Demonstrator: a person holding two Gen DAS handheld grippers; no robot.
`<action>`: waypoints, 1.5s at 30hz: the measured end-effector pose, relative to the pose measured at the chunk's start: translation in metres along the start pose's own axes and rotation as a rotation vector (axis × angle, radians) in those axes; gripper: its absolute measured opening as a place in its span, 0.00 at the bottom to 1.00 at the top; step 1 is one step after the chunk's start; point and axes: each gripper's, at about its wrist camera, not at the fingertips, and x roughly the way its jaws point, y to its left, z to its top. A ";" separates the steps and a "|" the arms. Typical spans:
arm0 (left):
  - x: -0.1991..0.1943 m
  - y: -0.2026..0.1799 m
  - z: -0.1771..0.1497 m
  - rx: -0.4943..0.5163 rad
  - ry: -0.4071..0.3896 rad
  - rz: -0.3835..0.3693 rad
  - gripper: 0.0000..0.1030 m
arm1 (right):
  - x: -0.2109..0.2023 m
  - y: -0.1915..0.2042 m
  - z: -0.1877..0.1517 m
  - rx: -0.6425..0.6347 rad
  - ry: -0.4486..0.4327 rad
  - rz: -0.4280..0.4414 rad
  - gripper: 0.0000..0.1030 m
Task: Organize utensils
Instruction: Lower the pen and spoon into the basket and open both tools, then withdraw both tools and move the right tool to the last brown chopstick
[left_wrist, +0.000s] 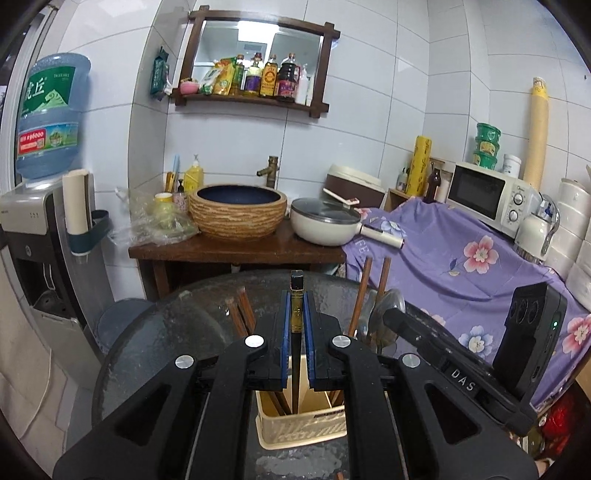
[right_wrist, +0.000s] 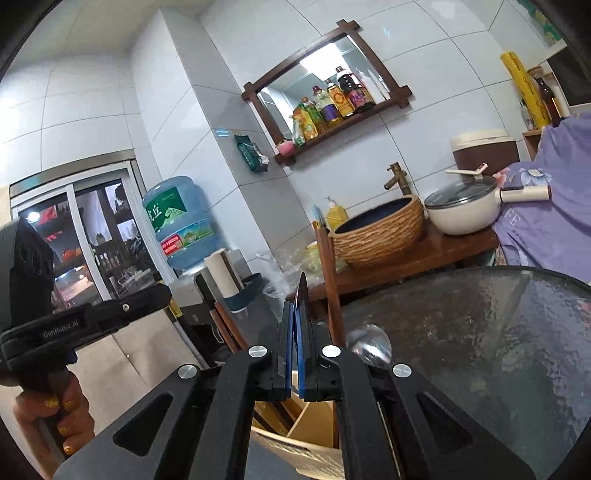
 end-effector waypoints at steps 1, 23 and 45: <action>0.003 0.000 -0.003 -0.001 0.007 0.000 0.07 | 0.000 0.001 -0.002 -0.008 0.010 -0.009 0.01; 0.007 0.002 -0.041 0.018 0.023 -0.002 0.59 | -0.020 0.008 -0.026 -0.084 0.069 -0.171 0.49; -0.028 0.047 -0.161 -0.026 0.265 0.146 0.86 | 0.002 0.045 -0.153 -0.187 0.754 -0.426 0.38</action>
